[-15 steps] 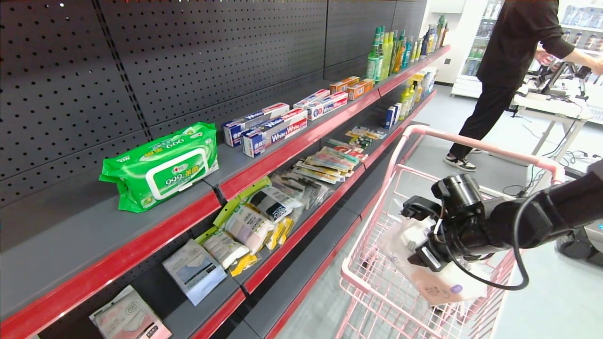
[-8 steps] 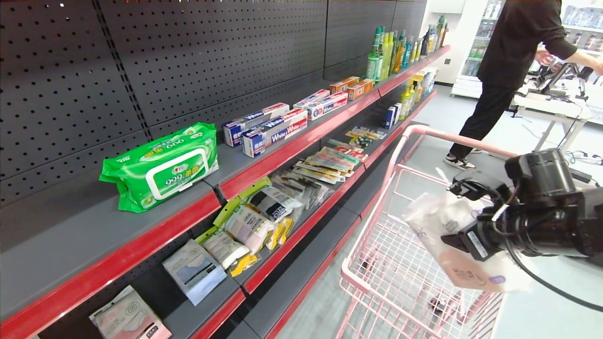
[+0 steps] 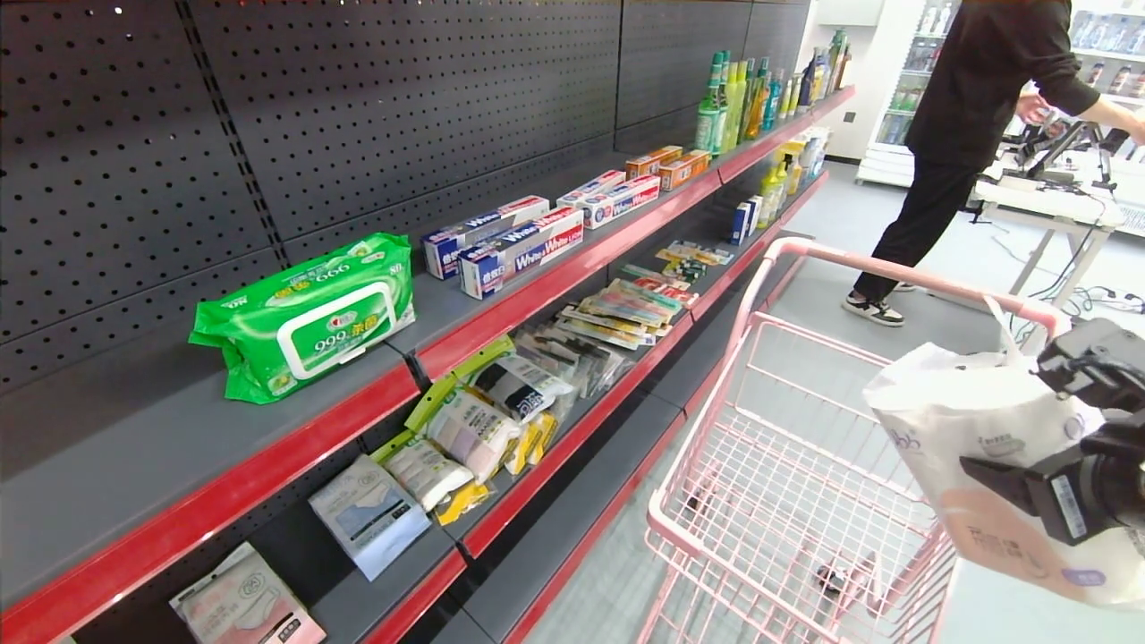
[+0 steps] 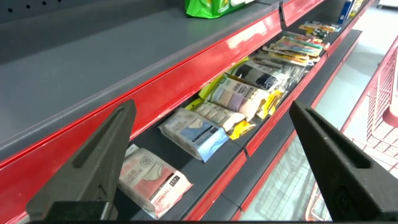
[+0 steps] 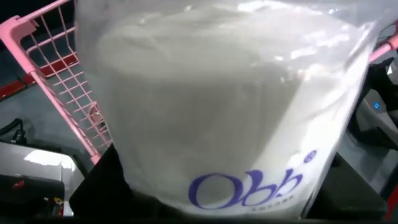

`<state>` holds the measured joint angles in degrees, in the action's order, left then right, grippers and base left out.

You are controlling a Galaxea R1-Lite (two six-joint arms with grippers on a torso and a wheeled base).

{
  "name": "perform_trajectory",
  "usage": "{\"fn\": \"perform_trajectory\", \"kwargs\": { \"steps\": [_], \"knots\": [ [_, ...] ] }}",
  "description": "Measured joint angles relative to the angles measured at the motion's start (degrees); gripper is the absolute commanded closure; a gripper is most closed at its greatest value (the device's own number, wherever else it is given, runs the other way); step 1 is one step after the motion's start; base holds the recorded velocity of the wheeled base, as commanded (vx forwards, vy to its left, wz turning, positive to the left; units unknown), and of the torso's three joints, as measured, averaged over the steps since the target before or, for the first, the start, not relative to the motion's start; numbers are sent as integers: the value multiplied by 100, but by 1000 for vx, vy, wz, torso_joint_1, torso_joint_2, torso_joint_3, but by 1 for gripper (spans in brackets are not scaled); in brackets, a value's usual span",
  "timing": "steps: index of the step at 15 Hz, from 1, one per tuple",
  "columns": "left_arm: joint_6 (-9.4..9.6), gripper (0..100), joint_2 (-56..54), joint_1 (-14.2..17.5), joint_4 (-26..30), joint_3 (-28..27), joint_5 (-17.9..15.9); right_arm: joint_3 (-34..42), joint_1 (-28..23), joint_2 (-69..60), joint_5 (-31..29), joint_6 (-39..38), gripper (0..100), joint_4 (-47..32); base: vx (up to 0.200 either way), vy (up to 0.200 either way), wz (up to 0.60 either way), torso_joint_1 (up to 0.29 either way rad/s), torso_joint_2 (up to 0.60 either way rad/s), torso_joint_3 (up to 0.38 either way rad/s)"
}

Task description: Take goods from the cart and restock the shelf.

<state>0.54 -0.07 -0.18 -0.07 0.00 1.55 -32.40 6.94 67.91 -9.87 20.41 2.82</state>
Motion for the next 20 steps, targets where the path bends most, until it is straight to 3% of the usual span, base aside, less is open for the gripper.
{"fn": "perform_trajectory", "kwargs": {
  "steps": [7, 20],
  "knots": [
    [1, 0, 0, 0, -2, 0, 1, 567, -361, -1007, 2, 6, 100, 7, 0, 0, 0, 97, -227, -118],
    [4, 0, 0, 0, 5, 0, 0, 416, -601, -962, 57, 252, 100, 52, 0, 0, 0, 175, -370, -198]
  ]
}}
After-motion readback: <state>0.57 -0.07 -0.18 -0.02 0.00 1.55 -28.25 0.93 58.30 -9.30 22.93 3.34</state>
